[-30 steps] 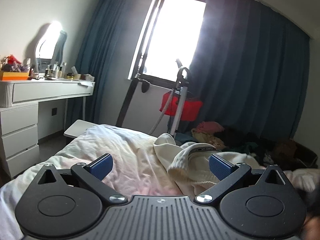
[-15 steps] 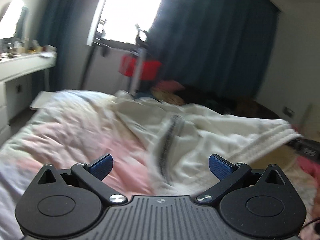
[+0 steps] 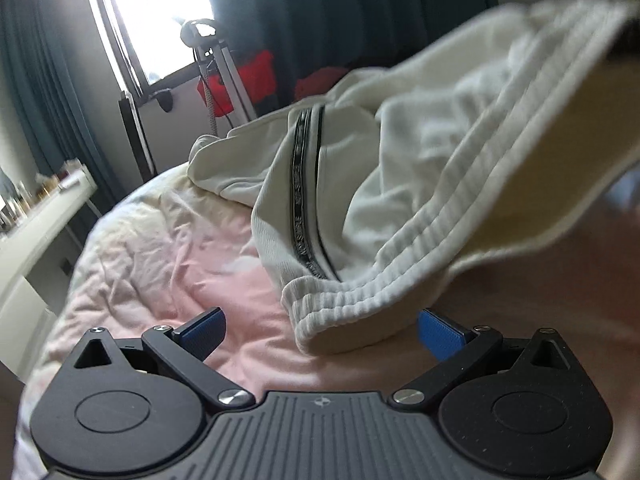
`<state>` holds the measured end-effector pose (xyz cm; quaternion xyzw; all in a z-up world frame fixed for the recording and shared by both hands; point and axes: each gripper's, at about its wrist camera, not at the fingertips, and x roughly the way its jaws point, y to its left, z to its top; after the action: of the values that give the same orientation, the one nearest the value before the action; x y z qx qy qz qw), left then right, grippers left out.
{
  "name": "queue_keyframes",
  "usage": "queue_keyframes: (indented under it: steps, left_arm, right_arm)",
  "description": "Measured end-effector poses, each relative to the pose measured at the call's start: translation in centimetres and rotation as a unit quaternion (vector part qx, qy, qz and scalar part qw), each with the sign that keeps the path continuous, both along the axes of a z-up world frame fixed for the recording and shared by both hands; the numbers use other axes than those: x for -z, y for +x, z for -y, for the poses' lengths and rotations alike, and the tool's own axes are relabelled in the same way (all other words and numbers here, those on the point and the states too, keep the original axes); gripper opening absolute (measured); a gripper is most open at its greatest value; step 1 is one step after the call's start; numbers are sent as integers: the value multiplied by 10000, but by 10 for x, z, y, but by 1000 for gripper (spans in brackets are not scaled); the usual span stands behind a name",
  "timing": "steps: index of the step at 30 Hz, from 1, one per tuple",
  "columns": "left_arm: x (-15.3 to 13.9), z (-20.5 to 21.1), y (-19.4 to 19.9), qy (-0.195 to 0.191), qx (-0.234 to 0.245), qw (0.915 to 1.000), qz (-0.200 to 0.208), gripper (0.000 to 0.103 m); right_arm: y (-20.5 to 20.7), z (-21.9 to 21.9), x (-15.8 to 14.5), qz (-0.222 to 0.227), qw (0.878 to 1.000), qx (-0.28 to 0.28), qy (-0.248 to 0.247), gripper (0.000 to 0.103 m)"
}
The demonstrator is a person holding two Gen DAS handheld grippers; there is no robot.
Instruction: Fold clothes
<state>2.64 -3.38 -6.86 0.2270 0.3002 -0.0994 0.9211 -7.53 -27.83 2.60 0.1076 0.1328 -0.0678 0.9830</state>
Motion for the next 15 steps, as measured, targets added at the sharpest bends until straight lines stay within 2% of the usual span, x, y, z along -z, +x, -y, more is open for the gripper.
queue_keyframes:
  steps: [4, 7, 10, 12, 15]
  left_arm:
    - [18, 7, 21, 131, -216, 9996, -156, 103]
    - [18, 5, 27, -29, -313, 9995, -75, 101]
    - [14, -1, 36, -200, -434, 9989, -10, 97]
    - [10, -11, 40, -591, -522, 9969, -42, 96]
    - [1, -31, 43, -1234, -794, 9892, -41, 86]
  right_arm:
    - [4, 15, 4, -80, 9994, 58, 328, 15]
    - [3, 26, 7, -168, 9977, 58, 656, 15]
    - [5, 27, 11, -289, 9975, 91, 643, 15]
    - [8, 24, 15, -386, 9975, 104, 589, 15]
    - [13, 18, 19, -545, 9977, 100, 387, 15]
